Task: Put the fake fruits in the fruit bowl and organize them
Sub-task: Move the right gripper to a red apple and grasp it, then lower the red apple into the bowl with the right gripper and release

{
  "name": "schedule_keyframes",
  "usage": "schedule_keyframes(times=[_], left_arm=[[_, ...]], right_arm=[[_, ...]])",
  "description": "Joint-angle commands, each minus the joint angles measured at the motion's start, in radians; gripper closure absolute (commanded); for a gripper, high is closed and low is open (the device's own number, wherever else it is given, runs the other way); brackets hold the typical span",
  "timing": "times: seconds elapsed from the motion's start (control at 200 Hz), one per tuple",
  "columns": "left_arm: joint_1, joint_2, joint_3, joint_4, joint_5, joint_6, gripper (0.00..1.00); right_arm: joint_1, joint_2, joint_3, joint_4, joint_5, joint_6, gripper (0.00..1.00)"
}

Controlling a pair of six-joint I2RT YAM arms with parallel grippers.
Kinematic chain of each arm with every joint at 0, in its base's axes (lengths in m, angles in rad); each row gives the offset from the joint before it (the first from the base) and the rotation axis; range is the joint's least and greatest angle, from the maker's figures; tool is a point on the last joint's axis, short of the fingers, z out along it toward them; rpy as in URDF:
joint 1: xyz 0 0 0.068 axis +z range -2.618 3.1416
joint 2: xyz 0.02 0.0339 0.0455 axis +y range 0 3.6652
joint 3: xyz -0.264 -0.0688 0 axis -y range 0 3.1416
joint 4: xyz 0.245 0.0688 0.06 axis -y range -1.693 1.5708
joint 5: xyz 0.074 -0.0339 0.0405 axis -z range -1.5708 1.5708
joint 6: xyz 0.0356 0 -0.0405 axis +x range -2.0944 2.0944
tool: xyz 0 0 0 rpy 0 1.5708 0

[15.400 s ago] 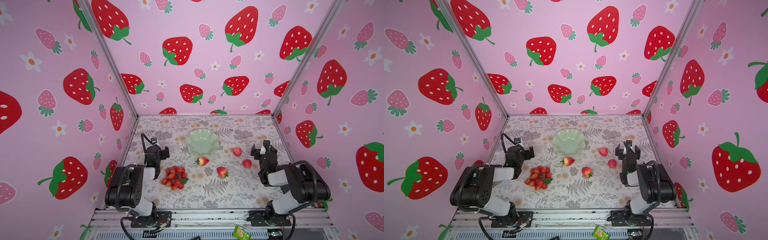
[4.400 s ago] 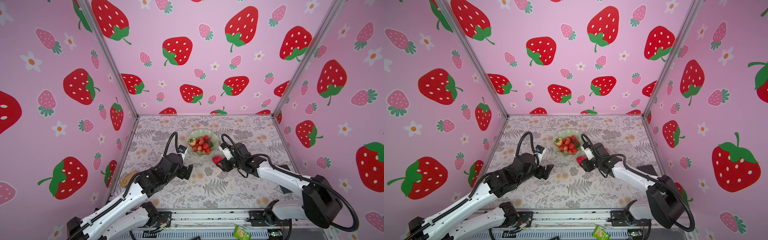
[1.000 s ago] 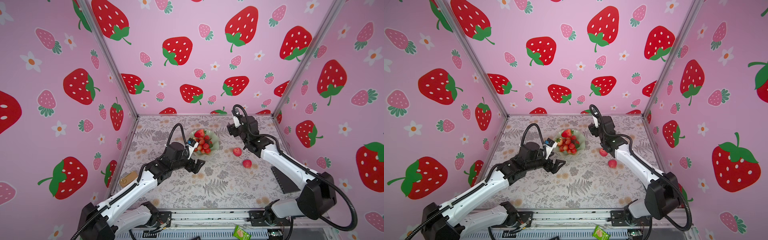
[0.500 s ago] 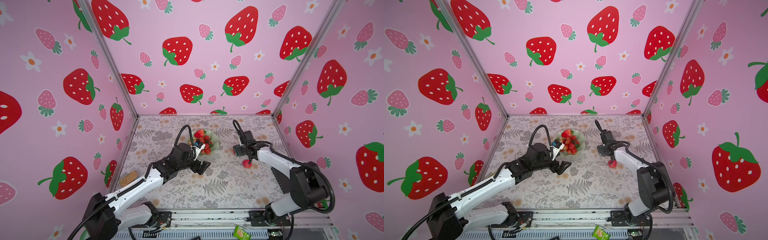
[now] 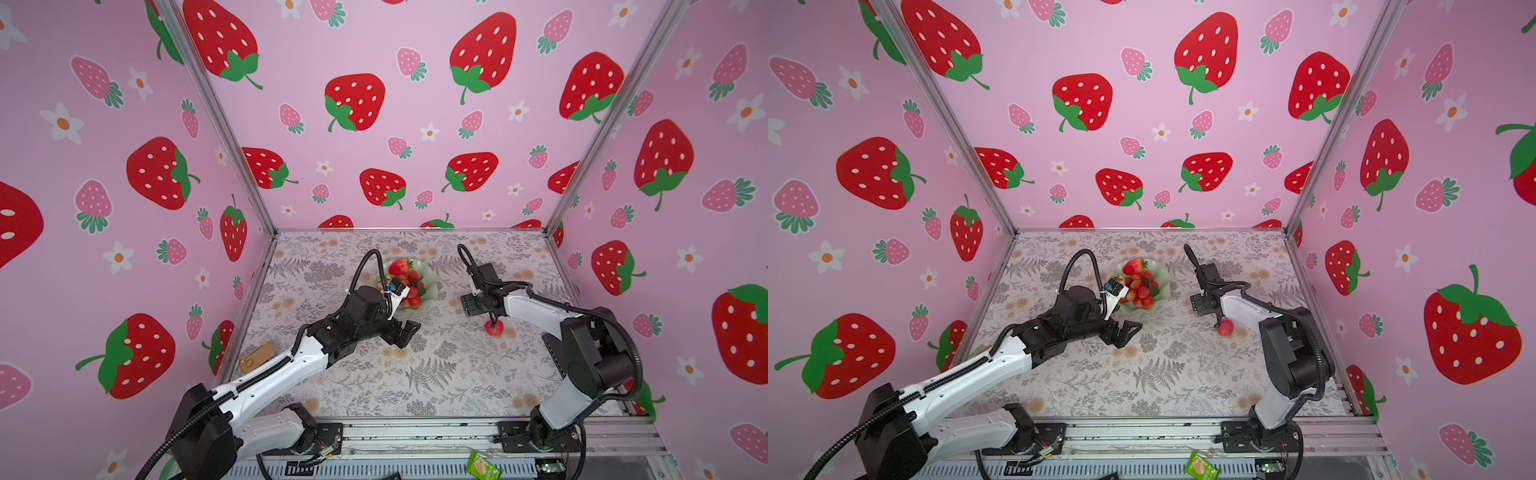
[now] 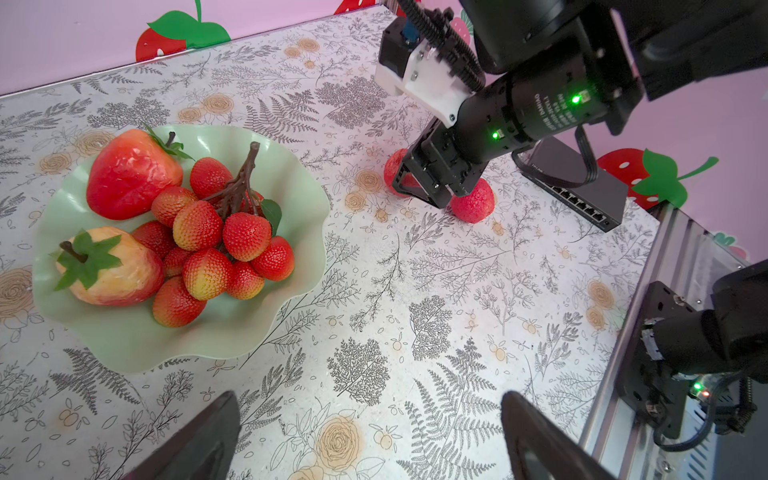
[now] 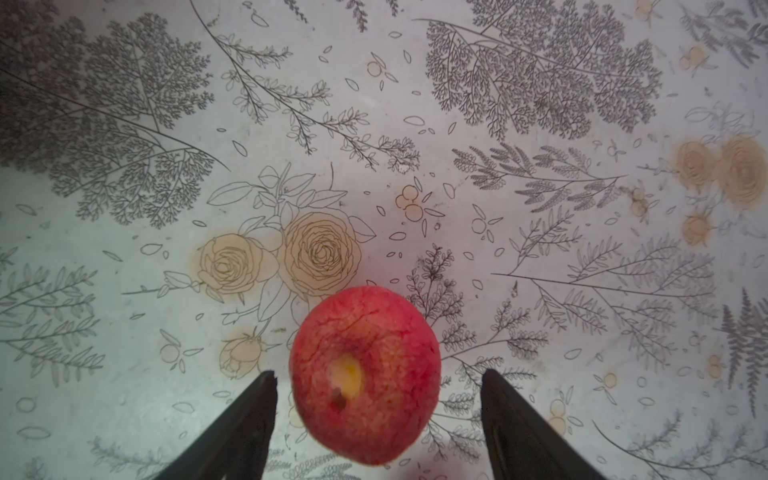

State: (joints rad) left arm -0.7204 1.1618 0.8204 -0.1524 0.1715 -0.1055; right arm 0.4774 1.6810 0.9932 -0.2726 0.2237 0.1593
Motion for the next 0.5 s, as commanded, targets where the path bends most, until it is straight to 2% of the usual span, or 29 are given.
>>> schedule_keyframes(times=[0.0, 0.305, 0.4, 0.495], left_arm=[[-0.005, -0.021, 0.039, 0.014, -0.027, 0.011, 0.01], [0.009, -0.103, 0.031, -0.053, -0.137, 0.049, 0.01], [0.019, -0.117, 0.025, -0.057, -0.148, 0.050, 0.01], [0.027, -0.122, 0.016, -0.050, -0.153, 0.045, 0.01]], right_arm=[[-0.003, 0.025, 0.015, 0.004, 0.001, 0.010, 0.26], [-0.016, 0.063, 0.021, 0.002, -0.007, 0.005, 0.46], [-0.016, 0.032, 0.012, 0.043, -0.046, -0.030, 0.55], [-0.007, -0.029, -0.003, 0.110, -0.098, -0.067, 0.58]])
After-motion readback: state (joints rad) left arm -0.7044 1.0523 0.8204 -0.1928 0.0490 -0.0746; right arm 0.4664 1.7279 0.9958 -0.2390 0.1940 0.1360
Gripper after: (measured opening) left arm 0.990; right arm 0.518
